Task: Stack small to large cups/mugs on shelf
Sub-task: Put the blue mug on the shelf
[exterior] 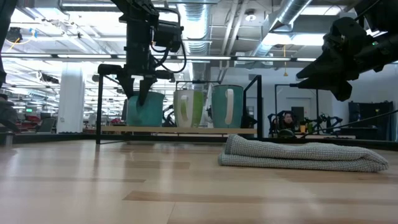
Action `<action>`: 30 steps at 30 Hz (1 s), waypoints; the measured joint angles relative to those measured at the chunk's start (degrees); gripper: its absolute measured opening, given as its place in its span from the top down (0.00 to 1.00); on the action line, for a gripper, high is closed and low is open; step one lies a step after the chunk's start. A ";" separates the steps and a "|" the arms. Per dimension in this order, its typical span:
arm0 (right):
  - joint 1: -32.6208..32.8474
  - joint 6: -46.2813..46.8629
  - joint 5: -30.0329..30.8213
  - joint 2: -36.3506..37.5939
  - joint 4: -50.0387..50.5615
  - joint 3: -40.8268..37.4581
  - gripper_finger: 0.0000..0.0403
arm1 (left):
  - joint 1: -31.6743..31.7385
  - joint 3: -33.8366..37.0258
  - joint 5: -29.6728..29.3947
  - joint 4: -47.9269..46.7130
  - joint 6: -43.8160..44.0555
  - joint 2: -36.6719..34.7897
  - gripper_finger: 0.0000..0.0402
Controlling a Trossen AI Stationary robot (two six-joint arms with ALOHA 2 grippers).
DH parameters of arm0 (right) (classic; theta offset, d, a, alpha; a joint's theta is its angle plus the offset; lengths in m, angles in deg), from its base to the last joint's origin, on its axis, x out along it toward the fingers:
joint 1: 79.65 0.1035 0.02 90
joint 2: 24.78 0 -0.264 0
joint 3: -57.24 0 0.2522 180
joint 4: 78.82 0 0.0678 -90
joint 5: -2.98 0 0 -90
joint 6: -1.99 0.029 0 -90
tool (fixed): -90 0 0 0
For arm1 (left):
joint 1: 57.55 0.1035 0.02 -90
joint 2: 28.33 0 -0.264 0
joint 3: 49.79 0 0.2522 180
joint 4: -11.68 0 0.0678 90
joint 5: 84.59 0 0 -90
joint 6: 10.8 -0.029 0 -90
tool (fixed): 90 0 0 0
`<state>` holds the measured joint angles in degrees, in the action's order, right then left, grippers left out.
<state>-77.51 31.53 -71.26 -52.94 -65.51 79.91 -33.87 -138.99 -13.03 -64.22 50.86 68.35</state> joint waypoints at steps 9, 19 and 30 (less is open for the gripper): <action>-0.03 -0.02 2.36 0.00 0.00 -0.02 0.57 | 0.27 -0.02 -1.34 0.96 0.06 -0.02 0.71; -0.03 -0.07 2.37 0.00 0.03 -0.02 0.57 | 0.33 -0.02 -3.90 3.62 -1.72 -0.02 0.71; -0.03 -0.11 2.35 -0.01 0.03 -0.02 0.57 | 0.31 -0.02 -3.21 2.72 -3.79 -0.02 0.71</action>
<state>-77.54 31.42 -68.92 -52.95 -65.48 79.88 -33.56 -139.01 -16.24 -61.50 47.07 68.33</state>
